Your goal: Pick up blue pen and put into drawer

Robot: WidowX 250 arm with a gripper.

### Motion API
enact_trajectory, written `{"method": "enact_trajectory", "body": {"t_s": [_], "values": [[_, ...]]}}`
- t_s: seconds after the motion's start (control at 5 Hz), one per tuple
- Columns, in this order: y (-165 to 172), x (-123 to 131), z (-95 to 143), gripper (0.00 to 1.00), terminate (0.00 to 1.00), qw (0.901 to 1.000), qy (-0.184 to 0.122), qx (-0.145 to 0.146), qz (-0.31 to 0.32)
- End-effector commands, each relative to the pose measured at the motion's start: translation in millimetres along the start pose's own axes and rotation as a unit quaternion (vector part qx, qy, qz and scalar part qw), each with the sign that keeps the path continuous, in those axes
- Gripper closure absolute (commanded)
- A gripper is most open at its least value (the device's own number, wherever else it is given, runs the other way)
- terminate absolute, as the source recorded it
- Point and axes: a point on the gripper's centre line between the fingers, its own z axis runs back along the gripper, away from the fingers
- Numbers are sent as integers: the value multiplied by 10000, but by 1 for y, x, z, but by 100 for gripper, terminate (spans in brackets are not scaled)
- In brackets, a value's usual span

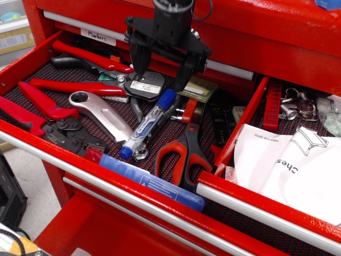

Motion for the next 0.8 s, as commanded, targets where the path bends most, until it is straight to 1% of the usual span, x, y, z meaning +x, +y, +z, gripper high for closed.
{"method": "enact_trajectory", "body": {"t_s": [0.0,0.2,0.6], "values": [[10,-13,-9,0,0,9992,-248,34,-298],[10,-20,-22,0,0,9990,-359,-106,-262],[8,-25,-42,0,0,9975,-550,-343,-290]]}}
